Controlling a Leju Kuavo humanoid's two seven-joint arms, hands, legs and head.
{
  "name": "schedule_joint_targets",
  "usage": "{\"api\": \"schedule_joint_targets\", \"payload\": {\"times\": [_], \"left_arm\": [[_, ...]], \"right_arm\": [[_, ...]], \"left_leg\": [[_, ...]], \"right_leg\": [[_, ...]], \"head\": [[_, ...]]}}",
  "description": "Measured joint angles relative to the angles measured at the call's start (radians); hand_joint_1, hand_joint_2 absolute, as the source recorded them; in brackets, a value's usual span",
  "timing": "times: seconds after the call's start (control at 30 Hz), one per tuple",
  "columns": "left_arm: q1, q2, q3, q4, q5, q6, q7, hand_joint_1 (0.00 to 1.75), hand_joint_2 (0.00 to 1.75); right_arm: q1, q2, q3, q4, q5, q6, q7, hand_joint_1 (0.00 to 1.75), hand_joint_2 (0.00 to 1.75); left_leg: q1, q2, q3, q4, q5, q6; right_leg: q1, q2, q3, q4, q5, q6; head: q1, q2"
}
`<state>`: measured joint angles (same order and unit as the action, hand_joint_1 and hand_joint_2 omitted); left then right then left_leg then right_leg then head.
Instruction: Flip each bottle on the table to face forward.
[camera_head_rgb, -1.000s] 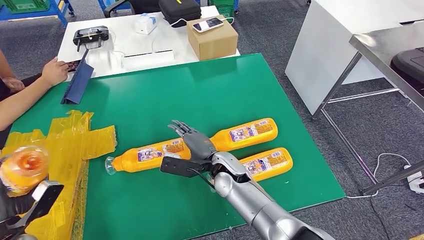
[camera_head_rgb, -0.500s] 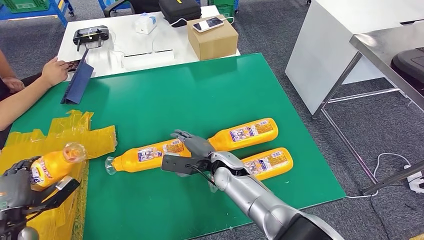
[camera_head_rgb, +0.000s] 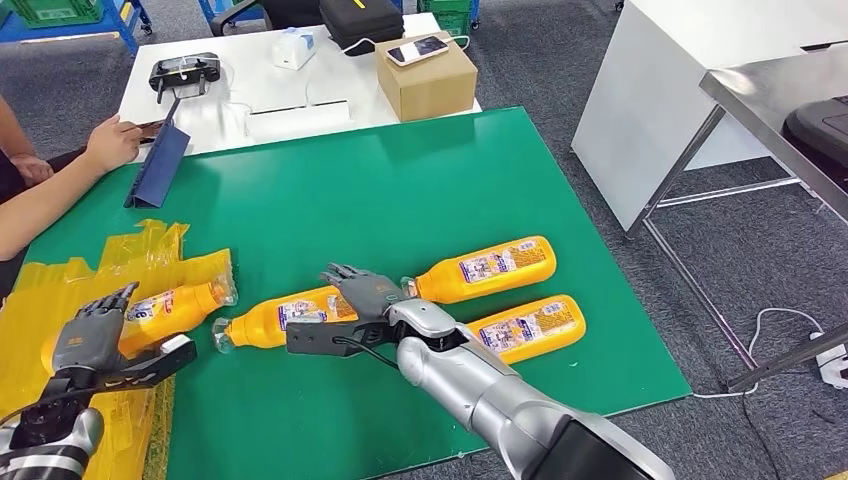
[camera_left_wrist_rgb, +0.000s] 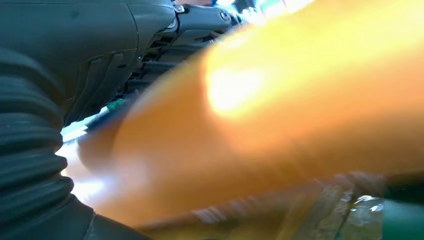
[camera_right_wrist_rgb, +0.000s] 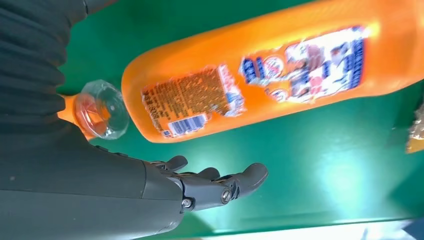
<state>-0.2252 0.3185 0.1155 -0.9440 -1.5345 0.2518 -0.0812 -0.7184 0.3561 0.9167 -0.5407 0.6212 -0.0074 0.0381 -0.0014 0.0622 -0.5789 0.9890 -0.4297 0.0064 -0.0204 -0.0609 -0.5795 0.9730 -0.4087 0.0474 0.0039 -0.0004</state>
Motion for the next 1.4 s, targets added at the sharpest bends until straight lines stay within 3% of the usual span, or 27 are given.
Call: {"api": "schedule_joint_targets", "payload": {"times": [0.37,0.43,0.63,0.77,0.87,1.0,1.17,1.4], "left_arm": [[-0.135,0.047,-0.125,0.173,0.037,-0.047,-0.041,0.0,1.75],[-0.153,0.049,-0.14,0.188,0.087,-0.061,-0.097,0.0,1.75],[-0.171,0.066,-0.16,0.182,0.415,-0.201,-0.399,0.0,1.75],[-0.115,0.066,-0.143,0.108,0.635,-0.252,-0.505,0.0,1.75],[-0.045,0.037,-0.103,0.018,0.774,-0.279,-0.552,0.0,1.75],[0.026,-0.003,-0.053,-0.087,0.866,-0.322,-0.572,0.0,0.0],[0.096,-0.096,0.069,-0.25,1.112,-0.462,-0.615,0.0,0.0],[0.106,-0.186,0.2,-0.363,1.237,-0.523,-0.614,0.0,0.0]], "right_arm": [[-0.015,0.008,0.189,0.01,-0.057,-0.013,0.063,0.0,1.75],[-0.014,0.008,0.216,0.024,-0.048,-0.006,0.07,0.0,1.75],[-0.015,0.008,0.295,0.087,0.039,-0.022,0.104,0.0,1.75],[-0.025,0.007,0.314,0.117,0.079,-0.099,0.129,0.0,1.75],[-0.038,0.006,0.302,0.128,0.086,-0.169,0.129,0.0,1.75],[-0.052,0.006,0.277,0.134,0.097,-0.214,0.113,0.0,1.75],[-0.058,0.006,0.209,0.116,0.153,-0.329,0.062,0.0,1.75],[-0.036,0.008,0.14,0.049,0.26,-0.355,0.043,0.0,1.75]], "left_leg": [[0.001,-0.002,0.002,-0.001,0.011,-0.006],[0.002,-0.003,0.001,-0.001,0.013,-0.006],[0.003,-0.001,-0.005,-0.001,0.017,-0.006],[0.002,0.0,-0.008,0.0,0.017,-0.006],[0.001,0.001,-0.012,0.0,0.017,-0.006],[0.001,0.002,-0.017,0.0,0.017,-0.006],[0.001,0.002,-0.021,0.0,0.017,-0.006],[0.002,0.003,-0.023,0.0,0.017,-0.006]], "right_leg": [[0.001,-0.003,-0.002,0.004,0.005,-0.01],[0.002,-0.004,-0.006,0.004,0.006,-0.011],[0.003,-0.003,-0.008,0.005,0.013,-0.01],[0.003,-0.001,-0.013,0.005,0.013,-0.009],[0.003,-0.001,-0.016,0.005,0.013,-0.009],[0.003,0.0,-0.021,0.005,0.014,-0.009],[0.004,0.0,-0.025,0.005,0.014,-0.009],[0.004,0.0,-0.028,0.005,0.014,-0.009]], "head": [[0.0,0.0],[0.0,0.0],[0.0,0.0],[0.0,0.0],[0.0,0.0],[0.0,0.0],[0.0,0.0],[0.0,0.0]]}}
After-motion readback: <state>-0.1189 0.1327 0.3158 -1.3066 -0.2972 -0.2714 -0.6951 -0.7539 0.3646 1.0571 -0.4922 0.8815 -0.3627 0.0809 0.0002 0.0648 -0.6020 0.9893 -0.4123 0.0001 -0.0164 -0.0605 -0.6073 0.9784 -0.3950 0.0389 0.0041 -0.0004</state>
